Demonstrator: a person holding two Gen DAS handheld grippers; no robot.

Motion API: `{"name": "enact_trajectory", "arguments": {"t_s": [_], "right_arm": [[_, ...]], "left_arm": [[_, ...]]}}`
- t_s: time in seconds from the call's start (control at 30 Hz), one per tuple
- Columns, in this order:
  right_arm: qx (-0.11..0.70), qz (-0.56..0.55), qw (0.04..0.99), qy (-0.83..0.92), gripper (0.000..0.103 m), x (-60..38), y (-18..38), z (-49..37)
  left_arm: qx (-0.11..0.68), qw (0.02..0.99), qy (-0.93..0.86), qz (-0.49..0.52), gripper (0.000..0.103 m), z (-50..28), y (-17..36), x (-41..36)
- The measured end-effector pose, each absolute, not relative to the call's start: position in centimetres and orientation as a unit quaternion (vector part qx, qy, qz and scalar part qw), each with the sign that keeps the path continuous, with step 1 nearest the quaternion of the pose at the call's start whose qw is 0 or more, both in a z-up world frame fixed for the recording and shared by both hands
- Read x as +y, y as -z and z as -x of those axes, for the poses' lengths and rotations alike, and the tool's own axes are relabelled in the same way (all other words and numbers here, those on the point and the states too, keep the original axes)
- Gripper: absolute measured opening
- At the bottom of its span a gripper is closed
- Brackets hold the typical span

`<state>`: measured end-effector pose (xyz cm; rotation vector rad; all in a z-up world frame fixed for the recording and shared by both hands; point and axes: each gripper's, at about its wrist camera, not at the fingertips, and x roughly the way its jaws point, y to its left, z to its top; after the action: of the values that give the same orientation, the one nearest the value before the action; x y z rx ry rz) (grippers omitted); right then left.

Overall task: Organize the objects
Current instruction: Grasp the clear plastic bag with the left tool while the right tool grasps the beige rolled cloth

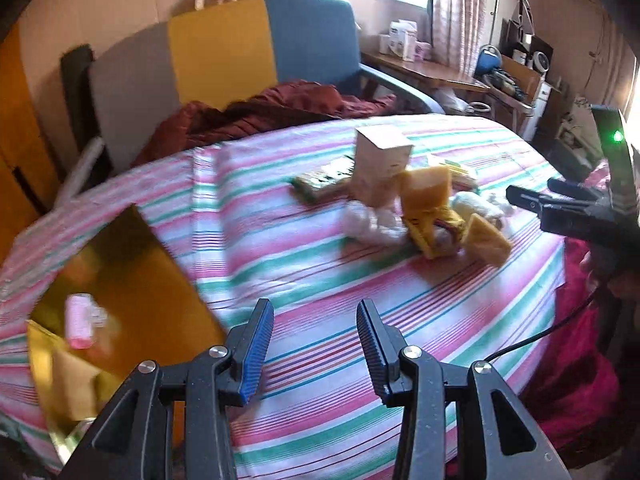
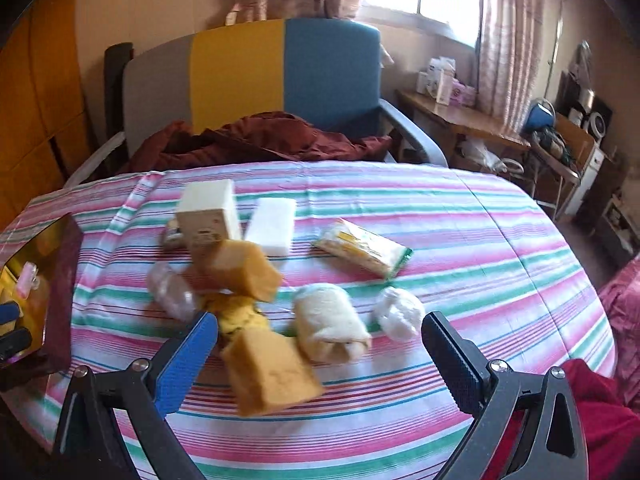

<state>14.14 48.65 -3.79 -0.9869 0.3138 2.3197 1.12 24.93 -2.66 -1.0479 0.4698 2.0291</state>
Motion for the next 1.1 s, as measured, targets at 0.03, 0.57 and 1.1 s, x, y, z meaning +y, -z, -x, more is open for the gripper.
{"name": "enact_trajectory", "arguments": {"t_s": [0.03,0.57,1.1], "right_arm": [[0.126,0.370,0.295,-0.872,0.103,49.0,3.9,-14.3],[0.140,0.436,0.202,-0.866,0.103,48.4,7.0,-12.9],[0.202,0.413,0.237,-0.856,0.103,51.8,7.2,-14.3]], "left_arm": [[0.175,0.403,-0.792,0.423,0.043,-0.8,2.9,25.5],[0.071,0.433,-0.729,0.525,0.044,4.6,7.8,34.7],[0.071,0.403,-0.725,0.554,0.038,7.2,12.4,38.6]]}}
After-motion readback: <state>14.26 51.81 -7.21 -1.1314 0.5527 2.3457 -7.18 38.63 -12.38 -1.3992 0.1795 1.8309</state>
